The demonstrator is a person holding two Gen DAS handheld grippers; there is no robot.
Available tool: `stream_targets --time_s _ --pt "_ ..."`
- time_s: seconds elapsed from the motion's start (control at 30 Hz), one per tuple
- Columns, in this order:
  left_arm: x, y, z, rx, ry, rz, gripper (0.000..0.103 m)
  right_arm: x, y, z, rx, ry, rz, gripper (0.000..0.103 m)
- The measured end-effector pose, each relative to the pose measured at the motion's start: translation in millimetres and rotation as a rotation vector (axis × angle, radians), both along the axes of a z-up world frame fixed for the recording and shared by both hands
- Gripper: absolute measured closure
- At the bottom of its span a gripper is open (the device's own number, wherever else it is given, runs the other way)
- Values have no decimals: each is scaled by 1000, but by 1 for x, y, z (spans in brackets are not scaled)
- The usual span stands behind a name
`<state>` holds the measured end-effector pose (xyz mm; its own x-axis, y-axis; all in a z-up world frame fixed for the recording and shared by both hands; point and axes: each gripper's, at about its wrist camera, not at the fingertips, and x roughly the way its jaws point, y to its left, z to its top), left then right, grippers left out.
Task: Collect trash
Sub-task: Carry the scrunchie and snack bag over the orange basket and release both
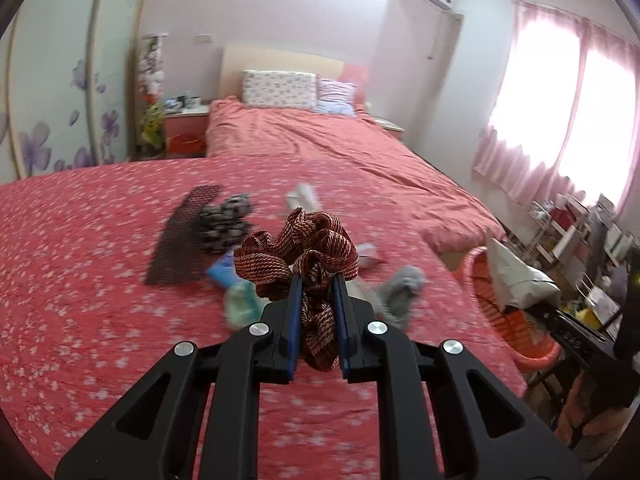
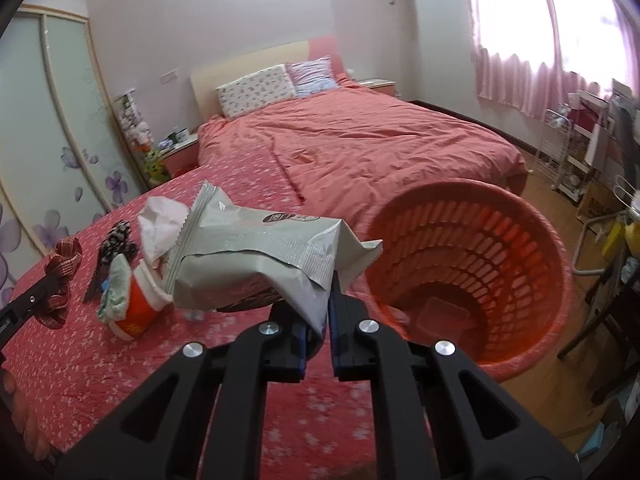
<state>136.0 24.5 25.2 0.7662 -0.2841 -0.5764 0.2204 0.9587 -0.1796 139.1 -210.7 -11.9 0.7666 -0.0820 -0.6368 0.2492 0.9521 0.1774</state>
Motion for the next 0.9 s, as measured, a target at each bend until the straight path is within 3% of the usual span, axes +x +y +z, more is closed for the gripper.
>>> stream_targets --time_s 0.5,0.9 --pt "-1 -121 -11 -22 17 -260 88 -33 -92 -15 -8 25 -257 93" --pt "6 -186 -28 -27 53 -374 88 -25 -138 -36 15 74 -335 90"
